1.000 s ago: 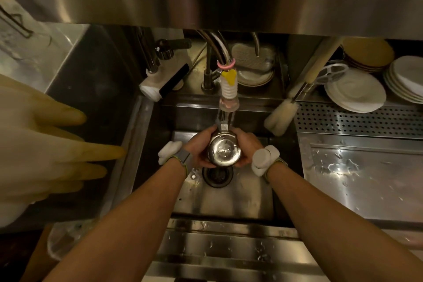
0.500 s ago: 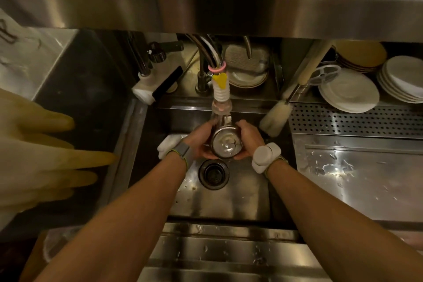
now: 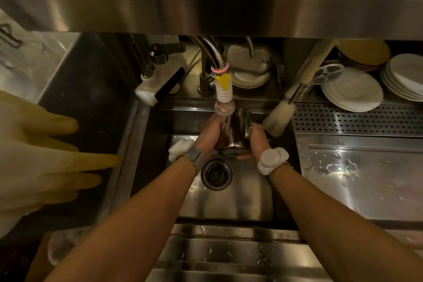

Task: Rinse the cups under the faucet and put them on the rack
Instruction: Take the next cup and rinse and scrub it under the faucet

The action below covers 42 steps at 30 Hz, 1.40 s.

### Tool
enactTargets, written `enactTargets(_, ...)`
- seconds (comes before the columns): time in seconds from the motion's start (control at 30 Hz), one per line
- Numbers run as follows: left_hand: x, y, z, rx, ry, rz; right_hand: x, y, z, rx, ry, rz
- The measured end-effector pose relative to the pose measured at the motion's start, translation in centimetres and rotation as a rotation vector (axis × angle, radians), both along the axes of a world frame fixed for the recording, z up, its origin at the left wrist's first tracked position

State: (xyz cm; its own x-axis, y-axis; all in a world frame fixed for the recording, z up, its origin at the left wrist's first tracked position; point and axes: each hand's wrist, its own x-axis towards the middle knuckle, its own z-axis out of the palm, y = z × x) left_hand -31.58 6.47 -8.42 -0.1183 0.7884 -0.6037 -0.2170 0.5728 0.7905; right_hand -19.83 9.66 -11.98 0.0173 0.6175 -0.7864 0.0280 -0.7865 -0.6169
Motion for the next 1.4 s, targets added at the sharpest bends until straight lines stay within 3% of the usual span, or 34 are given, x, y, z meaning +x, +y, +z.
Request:
enactTargets(0.2,-3.3,-0.6,-2.1,-0.035,-0.013,0.193,-3.4,-0.6,0.2,0.152,0.038,0.184)
enactTargets(0.3,-4.9,-1.2,-3.3,-0.064,0.017,0.257,-4.4,-1.3,0.9,0.224,-0.03,0.282)
enactTargets(0.53,-0.3,-0.4,-0.6,0.034,0.14,0.086,-0.3,-0.1,-1.8,0.307,-0.222,0.172)
enactTargets(0.63,0.1,-0.5,-0.6,0.013,0.156,-0.01,0.2,-0.2,-2.2,0.274,-0.197,0.217)
enactTargets(0.77,-2.3,-0.9,-1.0,-0.062,0.067,0.051,-1.9,-1.0,0.4,0.172,-0.064,0.196)
enactTargets(0.87,-4.1,-1.1,-1.1,-0.187,-0.147,0.17,-3.0,-2.0,2.9,0.275,-0.042,0.312)
enactTargets(1.0,-4.1,-1.1,-0.4,-0.304,-0.196,0.158,-2.9,-2.0,2.7,0.362,0.058,0.313)
enactTargets(1.13,-2.6,-1.0,0.1,-0.267,-0.194,0.174,-3.3,-1.5,2.4,0.378,-0.023,0.237)
enactTargets(1.3,-1.5,-1.1,-0.1,0.003,0.01,0.138,-3.3,-1.5,3.0,0.128,0.072,0.078)
enactTargets(1.4,-1.6,-1.1,0.3,-0.033,0.015,0.105,-2.6,-1.5,3.3,0.143,-0.015,0.125)
